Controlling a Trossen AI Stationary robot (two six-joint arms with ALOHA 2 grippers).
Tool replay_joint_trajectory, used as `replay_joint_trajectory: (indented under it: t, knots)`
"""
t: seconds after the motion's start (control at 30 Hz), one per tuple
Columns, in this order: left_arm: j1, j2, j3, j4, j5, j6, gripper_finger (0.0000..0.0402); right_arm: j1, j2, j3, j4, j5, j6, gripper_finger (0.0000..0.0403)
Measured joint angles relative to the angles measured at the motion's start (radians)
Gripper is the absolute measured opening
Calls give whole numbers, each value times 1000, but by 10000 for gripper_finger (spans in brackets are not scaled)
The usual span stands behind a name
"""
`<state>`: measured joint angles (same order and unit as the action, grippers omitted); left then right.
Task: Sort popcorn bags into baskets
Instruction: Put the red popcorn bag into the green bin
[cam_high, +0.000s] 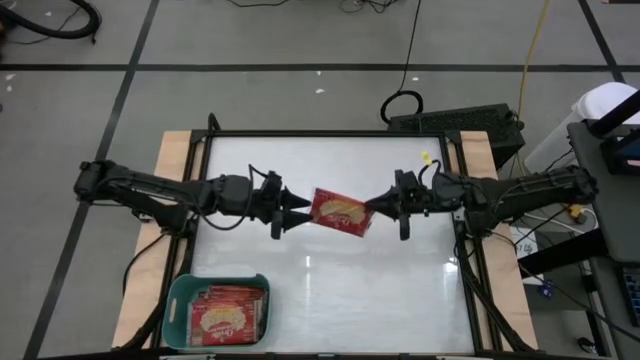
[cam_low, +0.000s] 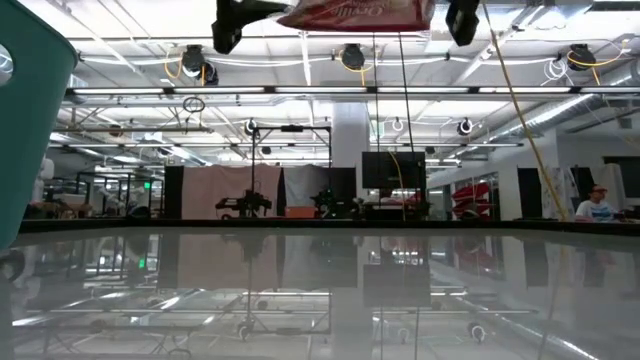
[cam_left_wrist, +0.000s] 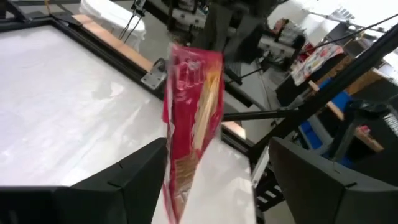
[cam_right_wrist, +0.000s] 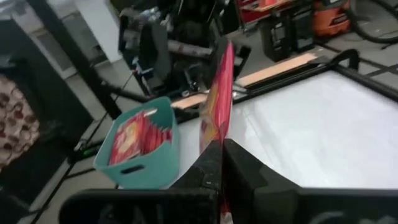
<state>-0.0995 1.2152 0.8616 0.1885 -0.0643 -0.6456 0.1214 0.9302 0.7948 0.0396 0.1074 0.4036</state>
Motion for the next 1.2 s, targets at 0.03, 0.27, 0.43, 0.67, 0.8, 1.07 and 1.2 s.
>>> replay_joint_trajectory:
  t: [0.03,0.27,0.43,0.67,0.8,1.07,1.2]
  knots:
    - [3,4,0,-4,0,5,278,-7,0,0,9,0,1,0]
    - [36,10,0,-6,1,40,244,-23,0,1,98,-3,-1,0]
    - [67,10,0,-22,-5,47,220,-25,0,1,143,-3,1,1]
    - [88,4,0,-42,2,32,215,-24,0,1,56,-5,57,1]
    - [84,4,0,-63,31,-11,212,-8,1,1,-201,-11,300,1]
    - [53,4,0,-64,36,-41,186,99,133,0,-552,-241,398,24]
    - [51,5,0,-65,34,-45,179,173,257,0,-544,-267,247,80]
